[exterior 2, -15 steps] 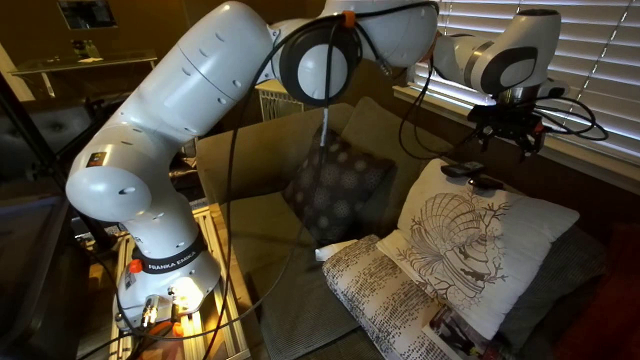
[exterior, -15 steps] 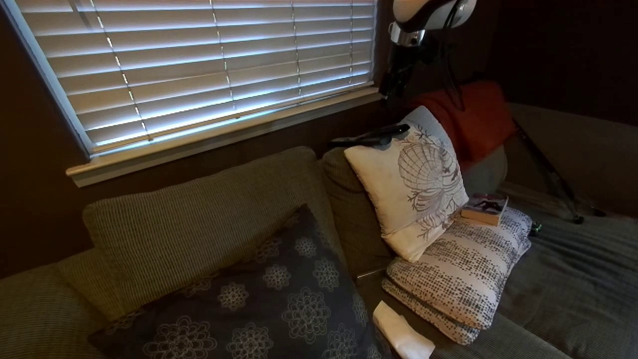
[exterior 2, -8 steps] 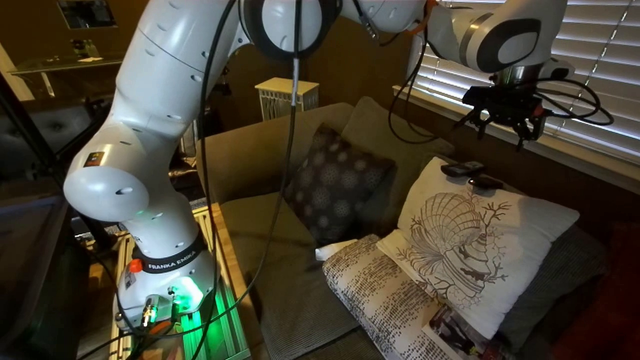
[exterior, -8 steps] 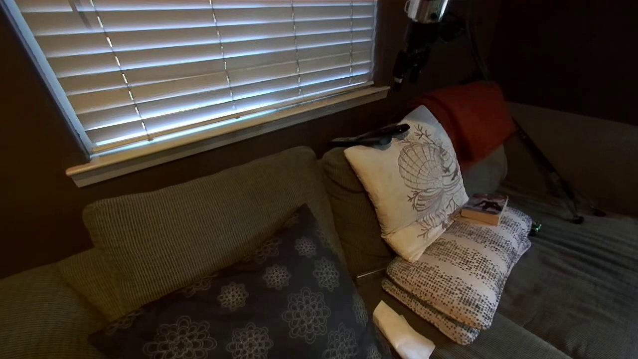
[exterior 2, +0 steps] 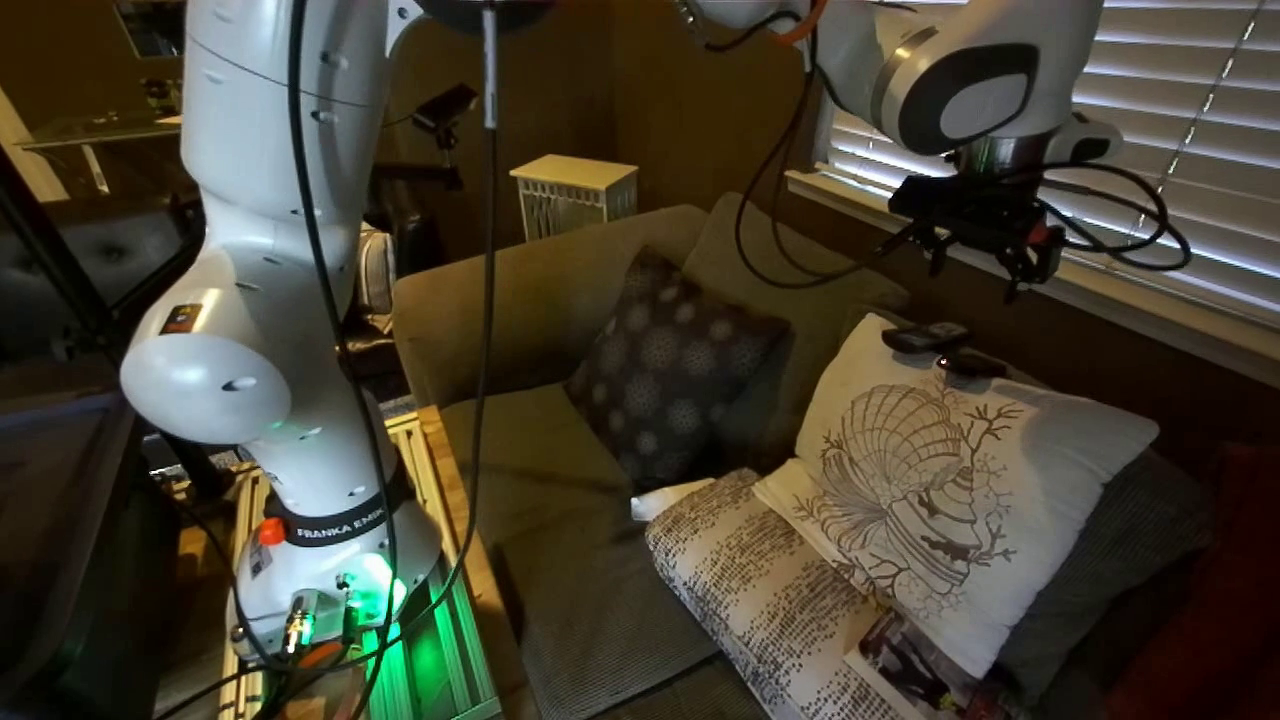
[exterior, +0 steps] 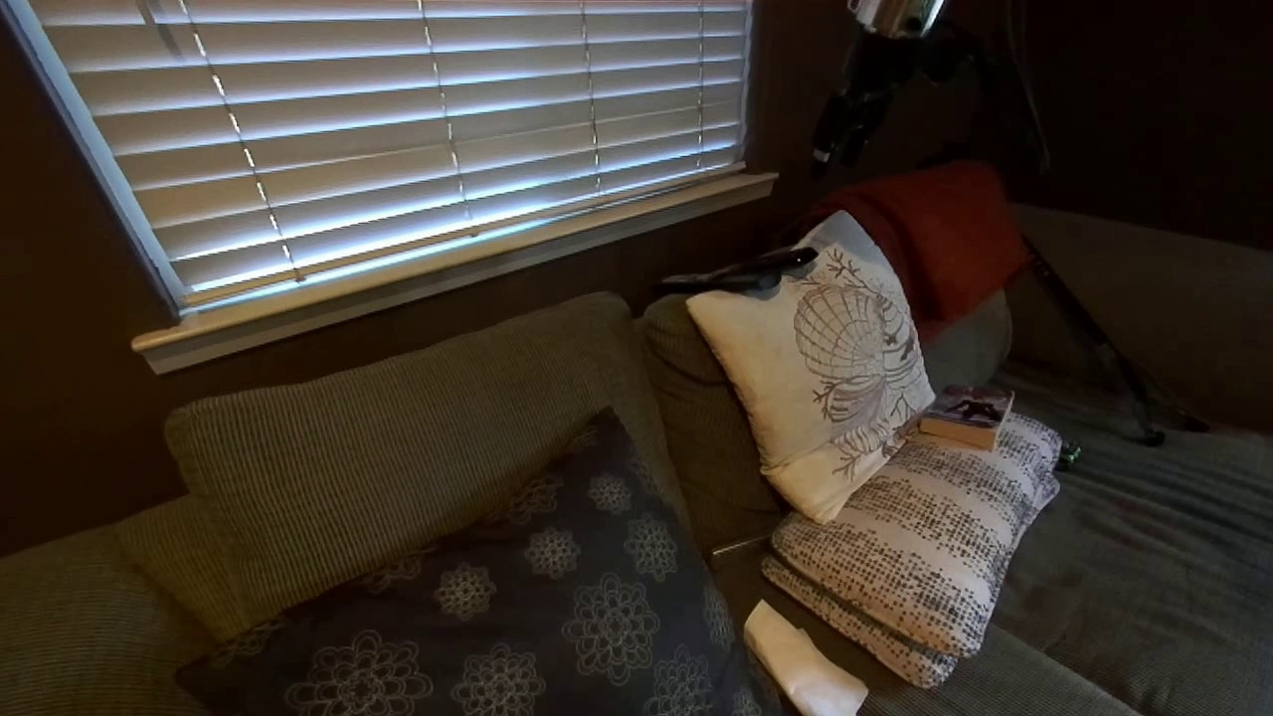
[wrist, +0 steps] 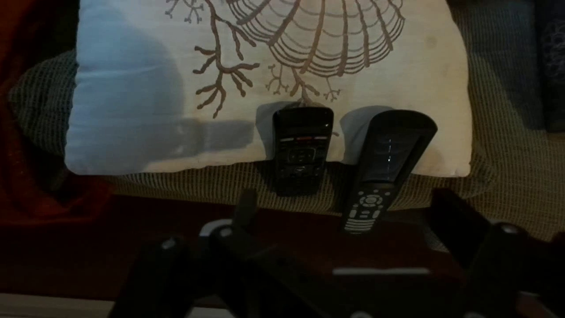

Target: Place the remote controls on top of the white pillow.

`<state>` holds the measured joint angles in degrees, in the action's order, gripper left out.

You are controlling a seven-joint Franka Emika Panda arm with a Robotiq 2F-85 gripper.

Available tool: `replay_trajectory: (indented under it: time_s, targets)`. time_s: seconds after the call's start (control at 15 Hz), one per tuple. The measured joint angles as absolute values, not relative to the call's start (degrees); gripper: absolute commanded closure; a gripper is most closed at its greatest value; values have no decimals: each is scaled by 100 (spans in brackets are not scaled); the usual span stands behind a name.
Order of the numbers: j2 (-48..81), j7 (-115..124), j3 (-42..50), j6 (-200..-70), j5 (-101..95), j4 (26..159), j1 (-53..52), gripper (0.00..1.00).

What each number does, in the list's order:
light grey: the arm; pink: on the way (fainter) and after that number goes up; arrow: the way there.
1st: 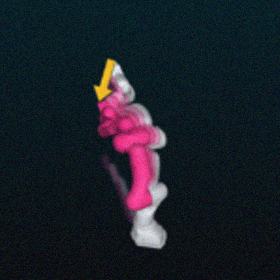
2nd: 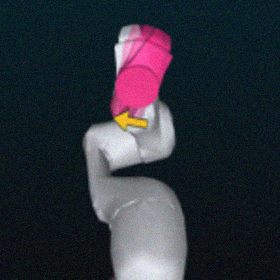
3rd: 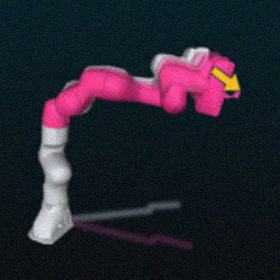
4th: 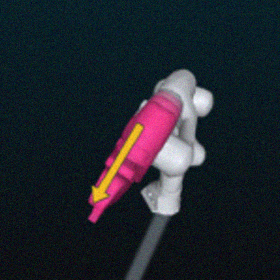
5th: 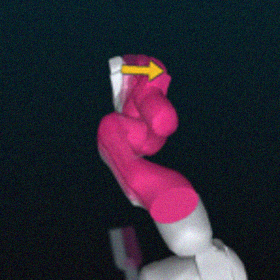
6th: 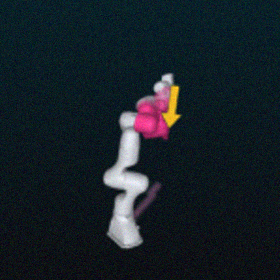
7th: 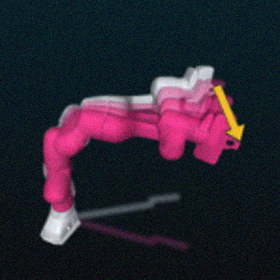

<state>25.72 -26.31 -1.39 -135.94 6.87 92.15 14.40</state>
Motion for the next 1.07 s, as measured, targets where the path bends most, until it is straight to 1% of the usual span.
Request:
replay_trajectory:
  time_s: [0.6, 0.8, 1.07]
  targets:
    - [1189, -3660, -276, -15225, 1741, 11606, 1533, 0]
    - [902, -3908, -296, -15437, 2034, 12025, 1533, 0]
    - [814, -3913, -298, -15465, 2047, 12134, 1533, 0]
